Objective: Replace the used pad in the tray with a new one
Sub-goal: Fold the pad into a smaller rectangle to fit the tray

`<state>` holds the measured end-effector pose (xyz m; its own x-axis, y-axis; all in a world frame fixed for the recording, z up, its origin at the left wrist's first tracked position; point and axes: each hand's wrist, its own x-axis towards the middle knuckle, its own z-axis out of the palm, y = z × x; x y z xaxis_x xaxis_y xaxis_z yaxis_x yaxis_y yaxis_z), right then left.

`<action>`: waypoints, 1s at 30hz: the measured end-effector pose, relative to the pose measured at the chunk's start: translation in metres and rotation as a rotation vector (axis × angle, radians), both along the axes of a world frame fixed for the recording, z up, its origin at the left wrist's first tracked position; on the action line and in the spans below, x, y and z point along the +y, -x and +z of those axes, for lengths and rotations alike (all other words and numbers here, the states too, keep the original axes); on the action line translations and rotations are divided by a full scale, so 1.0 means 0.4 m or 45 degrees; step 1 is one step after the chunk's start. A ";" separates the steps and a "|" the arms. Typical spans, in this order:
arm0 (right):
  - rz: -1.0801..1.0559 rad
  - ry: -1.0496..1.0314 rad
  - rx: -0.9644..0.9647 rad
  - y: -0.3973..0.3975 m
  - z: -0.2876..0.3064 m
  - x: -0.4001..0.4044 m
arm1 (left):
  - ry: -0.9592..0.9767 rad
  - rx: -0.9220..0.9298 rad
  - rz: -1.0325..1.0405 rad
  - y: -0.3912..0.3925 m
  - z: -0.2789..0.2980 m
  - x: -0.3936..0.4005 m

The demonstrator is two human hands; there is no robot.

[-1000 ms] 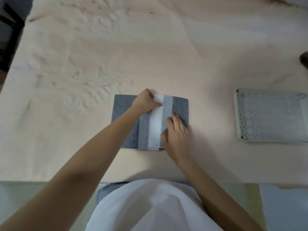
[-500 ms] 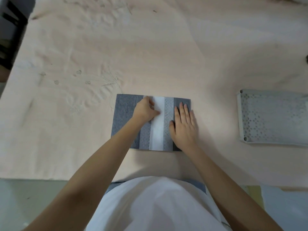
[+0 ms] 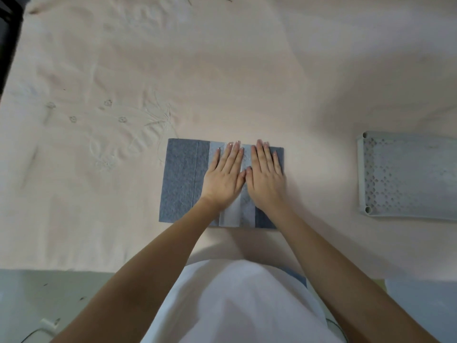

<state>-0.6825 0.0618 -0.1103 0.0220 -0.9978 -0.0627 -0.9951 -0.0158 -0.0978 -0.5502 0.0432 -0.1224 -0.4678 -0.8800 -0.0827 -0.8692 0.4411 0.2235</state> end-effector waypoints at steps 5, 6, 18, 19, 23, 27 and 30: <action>0.013 0.027 -0.058 0.010 -0.013 0.003 | -0.013 -0.005 0.025 0.003 -0.003 0.001; 0.014 0.030 -0.071 0.013 -0.016 0.003 | -0.015 -0.011 0.026 0.003 -0.004 0.001; -0.144 -0.001 -0.057 0.091 -0.022 0.023 | -0.024 0.006 0.055 0.007 -0.002 -0.002; -0.144 0.003 -0.060 0.091 -0.022 0.024 | -0.028 0.001 0.051 0.008 0.000 -0.001; -0.144 -0.001 -0.056 0.090 -0.021 0.026 | -0.010 0.040 0.074 0.020 0.011 0.017; -0.141 0.002 -0.044 0.091 -0.024 0.030 | 0.060 0.073 0.132 -0.011 0.003 0.095; -0.141 -0.022 -0.007 0.091 -0.027 0.030 | 0.072 0.066 0.190 -0.046 -0.008 0.134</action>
